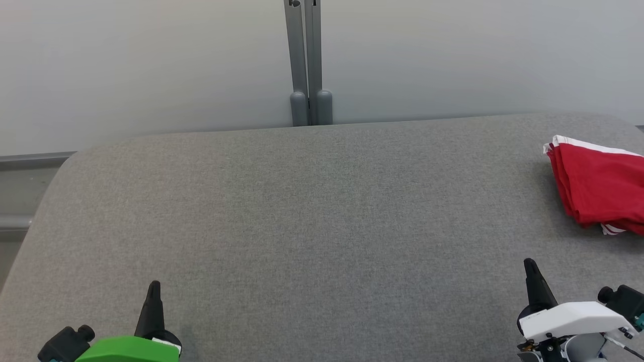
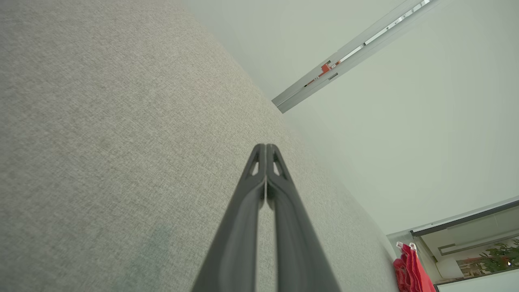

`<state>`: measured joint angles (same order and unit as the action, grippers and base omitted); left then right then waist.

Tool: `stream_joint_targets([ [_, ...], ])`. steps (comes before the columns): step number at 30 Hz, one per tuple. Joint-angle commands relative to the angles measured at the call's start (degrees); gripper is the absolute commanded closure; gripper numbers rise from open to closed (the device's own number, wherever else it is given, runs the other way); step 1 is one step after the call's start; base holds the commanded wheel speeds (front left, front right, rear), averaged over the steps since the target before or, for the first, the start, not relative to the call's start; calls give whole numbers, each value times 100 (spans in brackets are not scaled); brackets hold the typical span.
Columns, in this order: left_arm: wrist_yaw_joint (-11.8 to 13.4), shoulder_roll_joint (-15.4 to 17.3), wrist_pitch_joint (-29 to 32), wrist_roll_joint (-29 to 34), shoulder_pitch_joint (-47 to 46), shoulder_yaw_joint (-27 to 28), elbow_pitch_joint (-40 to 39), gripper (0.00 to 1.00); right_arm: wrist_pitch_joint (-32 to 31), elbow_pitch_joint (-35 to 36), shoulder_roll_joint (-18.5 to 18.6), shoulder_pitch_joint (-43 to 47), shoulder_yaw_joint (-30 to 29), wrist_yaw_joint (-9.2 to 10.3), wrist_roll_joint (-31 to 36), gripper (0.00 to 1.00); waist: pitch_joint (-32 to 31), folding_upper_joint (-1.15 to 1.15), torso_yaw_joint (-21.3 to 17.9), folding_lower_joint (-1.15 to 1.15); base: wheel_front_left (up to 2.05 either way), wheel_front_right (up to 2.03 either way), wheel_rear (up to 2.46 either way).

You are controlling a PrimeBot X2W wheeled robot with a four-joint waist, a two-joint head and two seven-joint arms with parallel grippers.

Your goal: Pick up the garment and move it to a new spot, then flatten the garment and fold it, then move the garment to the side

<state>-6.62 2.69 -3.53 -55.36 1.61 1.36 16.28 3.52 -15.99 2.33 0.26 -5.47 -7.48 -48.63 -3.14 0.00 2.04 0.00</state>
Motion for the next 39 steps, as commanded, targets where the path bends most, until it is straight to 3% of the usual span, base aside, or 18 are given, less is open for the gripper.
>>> stream_joint_targets([
  [1,-30,16,42,-196,-184,40,-84,100,-42,92,36,-157,-20,-4,-204,100,7,0,-4,0,0,0,0],
  [39,-69,25,601,-2231,-564,327,-174,100,-611,164,56,-468,-75,-3,-2615,100,167,0,-103,0,0,0,0],
])
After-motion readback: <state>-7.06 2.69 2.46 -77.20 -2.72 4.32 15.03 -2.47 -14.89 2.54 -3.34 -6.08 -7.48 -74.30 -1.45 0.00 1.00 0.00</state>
